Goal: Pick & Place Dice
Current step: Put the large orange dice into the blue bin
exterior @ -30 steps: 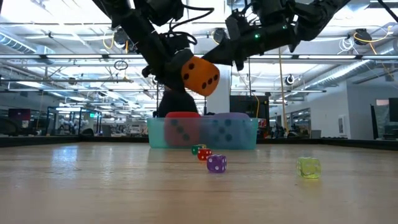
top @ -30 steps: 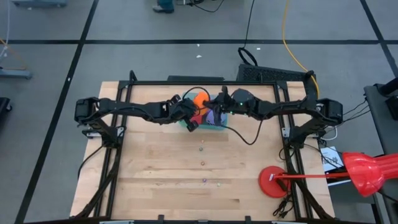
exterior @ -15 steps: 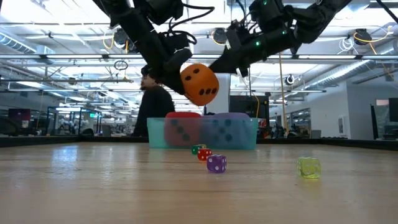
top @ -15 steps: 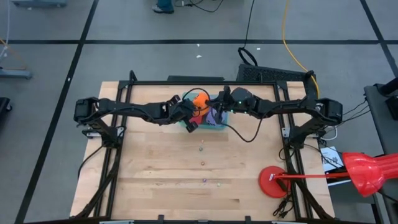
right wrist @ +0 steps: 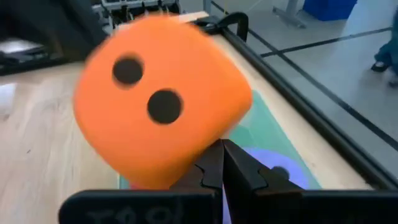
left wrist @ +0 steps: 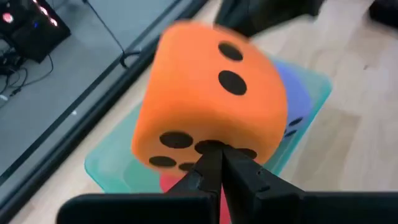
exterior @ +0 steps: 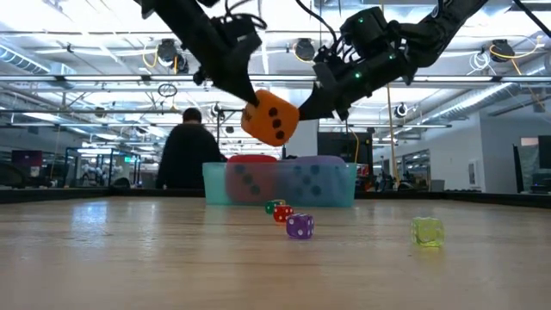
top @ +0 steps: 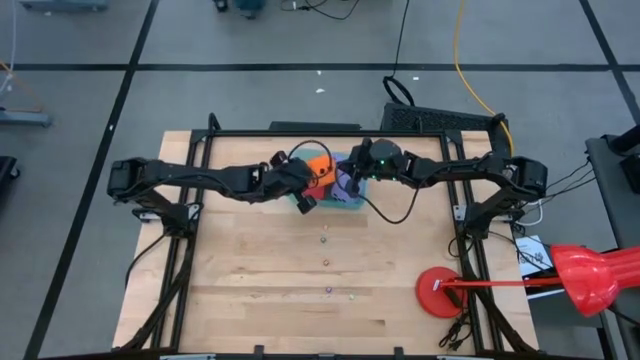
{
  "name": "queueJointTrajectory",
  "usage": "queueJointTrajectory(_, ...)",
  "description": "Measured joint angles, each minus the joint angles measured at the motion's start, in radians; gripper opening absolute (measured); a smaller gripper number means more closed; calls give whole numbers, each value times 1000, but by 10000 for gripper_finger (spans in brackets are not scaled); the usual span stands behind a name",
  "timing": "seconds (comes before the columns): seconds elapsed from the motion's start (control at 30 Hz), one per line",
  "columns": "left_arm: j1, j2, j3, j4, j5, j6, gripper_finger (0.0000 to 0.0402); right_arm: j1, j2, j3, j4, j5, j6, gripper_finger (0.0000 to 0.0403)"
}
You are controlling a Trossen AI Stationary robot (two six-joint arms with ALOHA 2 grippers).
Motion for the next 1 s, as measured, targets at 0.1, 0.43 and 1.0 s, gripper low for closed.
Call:
queueJointTrajectory(0.1, -3, -31, 3, 3, -8, -4, 4, 0, 1, 0, -11, -14, -1, 0)
queueJointTrajectory(0.43, 30, -40, 3, -87, -17, -51, 14, -1, -1, 0, 3, -72, 4, 0)
queueJointTrajectory(1.0, 59, -18, 0, -168, 38, -132, 4, -1, -4, 5, -25, -83, 26, 0)
